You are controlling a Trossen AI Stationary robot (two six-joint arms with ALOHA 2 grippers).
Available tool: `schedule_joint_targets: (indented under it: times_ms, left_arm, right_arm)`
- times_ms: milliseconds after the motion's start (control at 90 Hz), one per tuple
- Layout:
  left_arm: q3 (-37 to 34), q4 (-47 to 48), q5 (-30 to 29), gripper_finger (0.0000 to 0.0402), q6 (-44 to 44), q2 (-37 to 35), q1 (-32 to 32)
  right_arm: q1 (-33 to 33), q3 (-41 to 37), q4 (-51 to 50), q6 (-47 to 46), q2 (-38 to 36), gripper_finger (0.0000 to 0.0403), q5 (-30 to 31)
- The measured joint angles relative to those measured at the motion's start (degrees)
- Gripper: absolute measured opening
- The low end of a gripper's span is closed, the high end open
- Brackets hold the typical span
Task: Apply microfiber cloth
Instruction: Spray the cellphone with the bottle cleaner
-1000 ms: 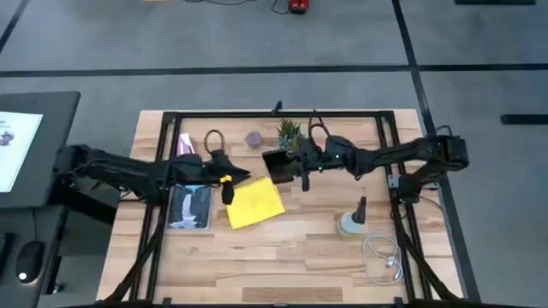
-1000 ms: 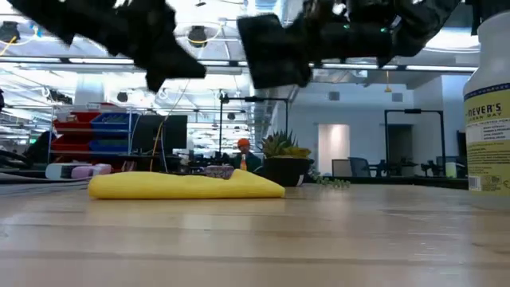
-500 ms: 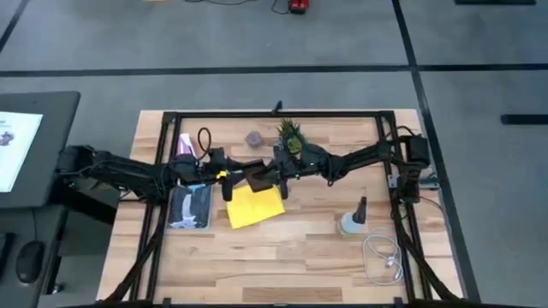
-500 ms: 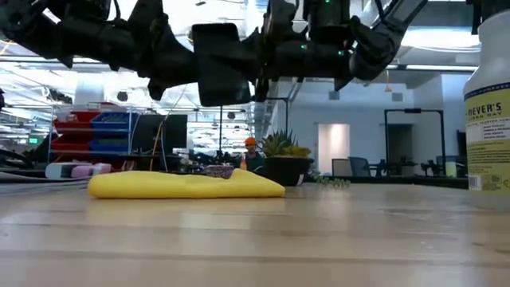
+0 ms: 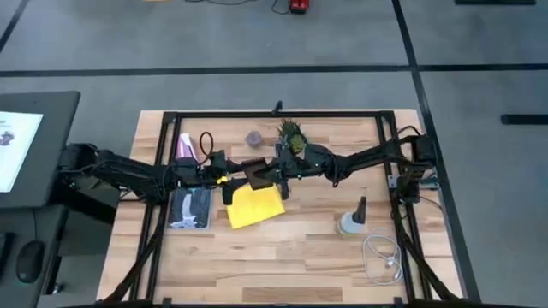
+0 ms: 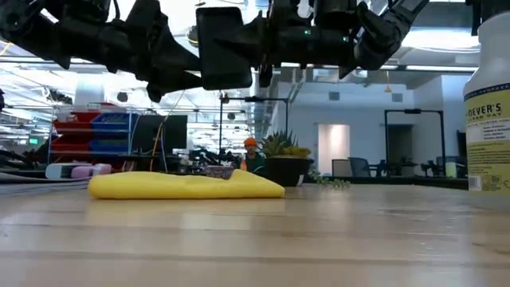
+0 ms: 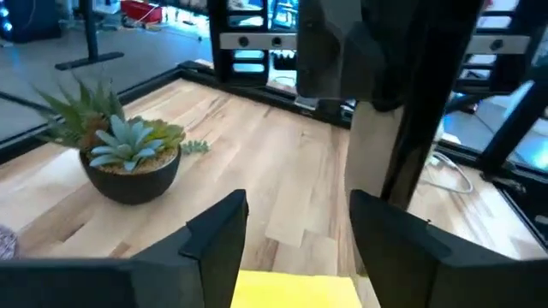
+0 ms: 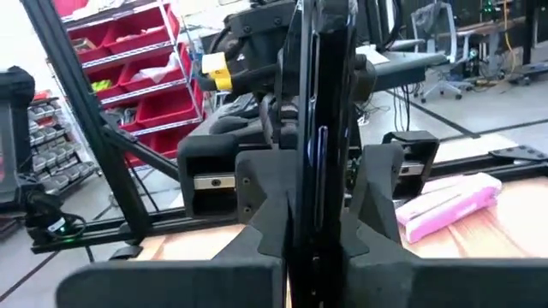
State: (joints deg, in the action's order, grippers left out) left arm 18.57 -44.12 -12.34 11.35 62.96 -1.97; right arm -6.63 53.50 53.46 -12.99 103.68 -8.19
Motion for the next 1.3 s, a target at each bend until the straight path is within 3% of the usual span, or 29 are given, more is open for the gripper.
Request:
schedule_joint_targets:
  times_ms: [144,222,356,467,678,1044,1300]
  left_arm:
    - [-0.05,0.92,3.57,0.019,-0.47,-0.02,-2.38]
    - [-0.03,1.05,2.68,0.019,-0.66,0.75,-3.2]
    - [-0.07,-1.28,-0.51,0.019,-1.06,0.88,-4.36]
    - [-0.15,1.16,-6.51,0.019,-0.45,1.0,-3.97]
    - [-0.14,-0.74,-6.42,0.019,1.29,2.9,-3.0]
    - [1.01,-18.05,-4.08,0.0229,2.94,17.52,-0.48]
    - [3.82,-19.66,-4.0,0.0196,2.68,21.71,-0.49]
  right_arm:
    - [-1.3,-3.42,4.63,-0.77,0.19,0.0009,7.11]
    - [-2.27,-4.7,7.16,-1.36,0.15,0.0009,9.99]
    - [-1.92,-5.88,9.58,-4.06,0.34,0.0009,4.97]
    - [-1.13,-5.88,11.9,-3.48,0.63,0.0009,3.07]
    - [0.33,-5.84,13.27,-3.0,0.61,0.0009,1.58]
    - [0.97,-5.77,13.46,-2.44,0.61,0.0009,1.56]
    - [1.04,-5.77,12.72,-1.93,0.61,0.0009,1.78]
